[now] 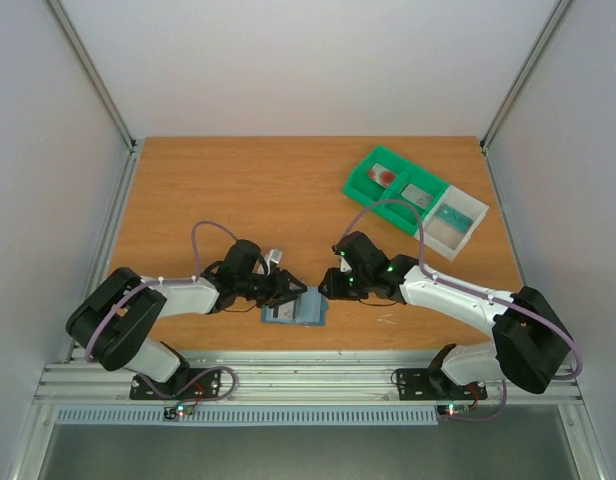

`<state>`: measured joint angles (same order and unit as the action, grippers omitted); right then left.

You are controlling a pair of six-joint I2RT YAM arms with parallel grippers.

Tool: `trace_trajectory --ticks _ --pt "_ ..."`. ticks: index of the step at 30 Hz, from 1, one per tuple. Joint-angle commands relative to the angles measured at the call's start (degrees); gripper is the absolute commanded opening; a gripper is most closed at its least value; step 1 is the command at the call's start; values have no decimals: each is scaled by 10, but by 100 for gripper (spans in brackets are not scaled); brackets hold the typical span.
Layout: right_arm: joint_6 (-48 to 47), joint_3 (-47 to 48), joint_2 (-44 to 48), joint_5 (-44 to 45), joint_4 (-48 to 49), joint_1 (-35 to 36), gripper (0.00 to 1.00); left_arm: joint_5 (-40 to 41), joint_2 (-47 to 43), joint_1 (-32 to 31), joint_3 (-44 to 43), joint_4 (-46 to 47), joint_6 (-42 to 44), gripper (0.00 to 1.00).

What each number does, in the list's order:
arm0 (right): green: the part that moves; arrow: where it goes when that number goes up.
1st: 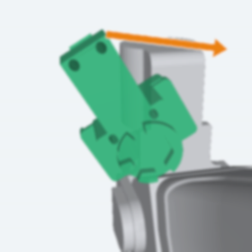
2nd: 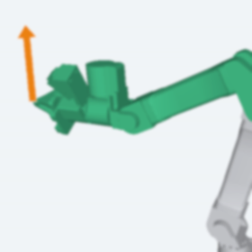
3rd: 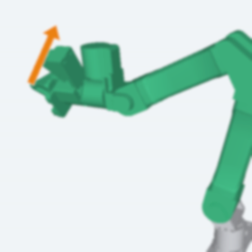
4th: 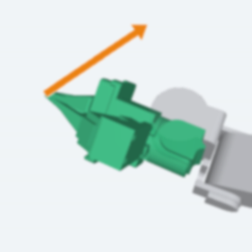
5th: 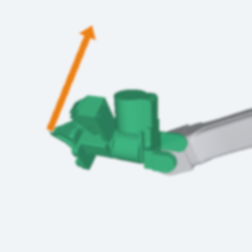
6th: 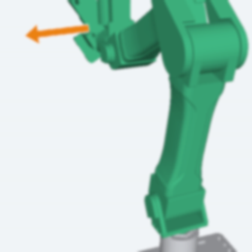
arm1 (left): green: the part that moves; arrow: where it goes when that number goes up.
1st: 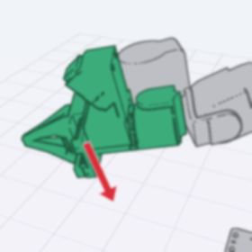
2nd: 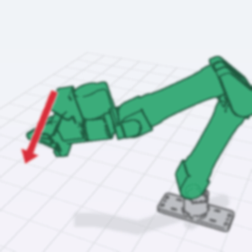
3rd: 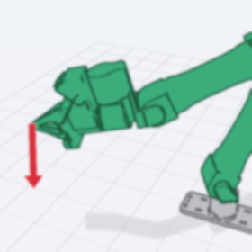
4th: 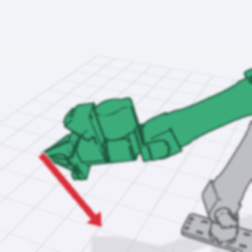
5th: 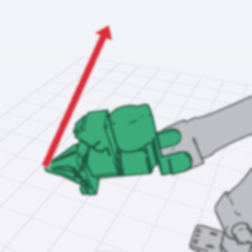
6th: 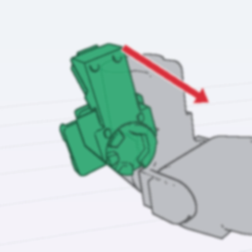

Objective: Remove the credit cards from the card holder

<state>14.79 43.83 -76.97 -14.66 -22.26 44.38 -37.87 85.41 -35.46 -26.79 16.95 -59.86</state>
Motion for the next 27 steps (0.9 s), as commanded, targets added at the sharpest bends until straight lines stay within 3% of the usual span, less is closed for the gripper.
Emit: trace_trajectory --ticks 1,8,17,27 --pt "3 20 7 -2 -7 1 28 2 -3 -4 -20 47 -4 44" --pt "17 25 13 -23 7 2 29 3 -12 -2 -14 38 8 52" --pt "23 53 -41 -61 39 15 24 70 -75 34 2 -79 35 42" --pt "14 61 -126 -25 34 16 18 24 -19 37 10 -37 45 39"
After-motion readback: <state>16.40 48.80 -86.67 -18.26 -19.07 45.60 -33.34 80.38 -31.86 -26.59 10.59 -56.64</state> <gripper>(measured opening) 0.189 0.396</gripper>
